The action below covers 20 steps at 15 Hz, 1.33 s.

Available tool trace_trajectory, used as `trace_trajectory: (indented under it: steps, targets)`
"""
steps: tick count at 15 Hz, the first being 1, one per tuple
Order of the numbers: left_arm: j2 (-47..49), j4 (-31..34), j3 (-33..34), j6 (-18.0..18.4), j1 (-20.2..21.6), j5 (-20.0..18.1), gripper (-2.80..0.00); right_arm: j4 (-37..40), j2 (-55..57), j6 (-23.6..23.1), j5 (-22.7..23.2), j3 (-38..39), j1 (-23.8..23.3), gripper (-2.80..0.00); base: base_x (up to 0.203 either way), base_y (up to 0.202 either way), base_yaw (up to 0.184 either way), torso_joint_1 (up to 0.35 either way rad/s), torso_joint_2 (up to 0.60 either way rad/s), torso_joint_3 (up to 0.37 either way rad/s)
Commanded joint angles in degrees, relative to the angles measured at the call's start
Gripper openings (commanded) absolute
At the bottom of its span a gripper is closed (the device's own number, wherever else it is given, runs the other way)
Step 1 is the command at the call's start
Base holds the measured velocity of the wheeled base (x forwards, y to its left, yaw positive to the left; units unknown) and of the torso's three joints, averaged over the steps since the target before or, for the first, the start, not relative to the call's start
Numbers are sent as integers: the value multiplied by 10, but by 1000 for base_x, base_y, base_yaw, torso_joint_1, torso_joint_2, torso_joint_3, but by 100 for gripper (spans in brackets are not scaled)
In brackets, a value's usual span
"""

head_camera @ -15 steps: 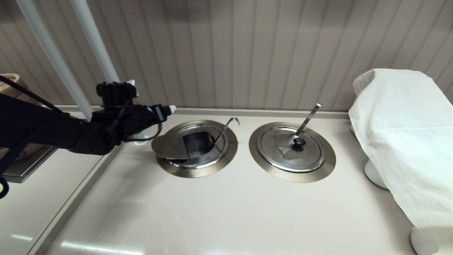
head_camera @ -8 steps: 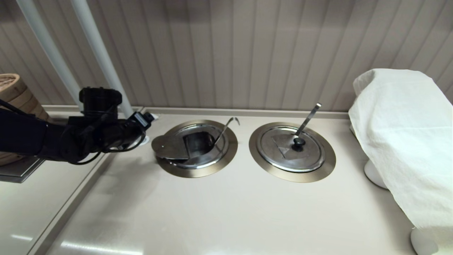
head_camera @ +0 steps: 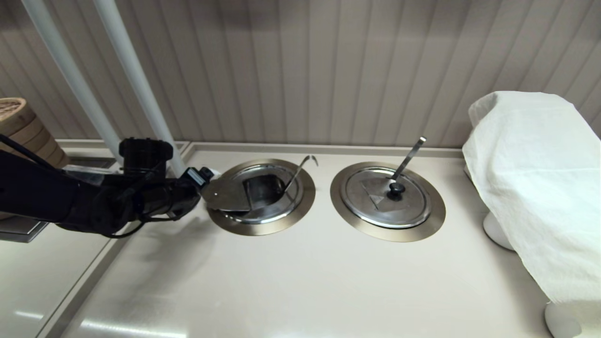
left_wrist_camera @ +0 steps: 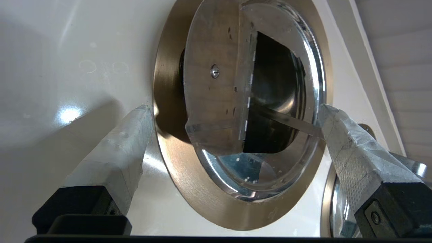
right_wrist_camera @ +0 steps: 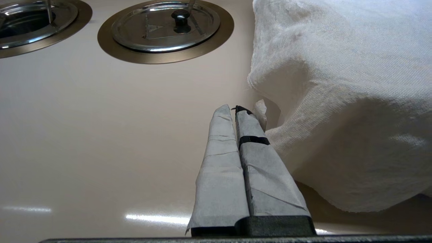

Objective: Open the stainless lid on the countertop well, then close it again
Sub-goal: Close the lid

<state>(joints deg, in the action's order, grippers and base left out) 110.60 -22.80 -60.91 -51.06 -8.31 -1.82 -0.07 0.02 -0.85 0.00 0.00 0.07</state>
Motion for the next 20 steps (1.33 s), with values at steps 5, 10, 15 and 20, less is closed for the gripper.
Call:
trace_trajectory:
  steps: [5, 10, 15, 20]
  targets:
    - [37, -59, 6, -2, 0, -1, 0, 0, 0, 0, 0, 0, 0, -280, 0, 0, 0, 0, 0, 0]
    - [38, -144, 14, 0, -21, -3, 0, 0, 1, 0, 0, 0, 0, -280, 0, 0, 0, 0, 0, 0]
    - [34, -154, 5, 5, -50, -3, 0, 0, 0, 0, 0, 0, 0, -280, 0, 0, 0, 0, 0, 0]
    - [46, -178, -14, 59, -116, 3, 0, 0, 0, 0, 0, 0, 0, -280, 0, 0, 0, 0, 0, 0]
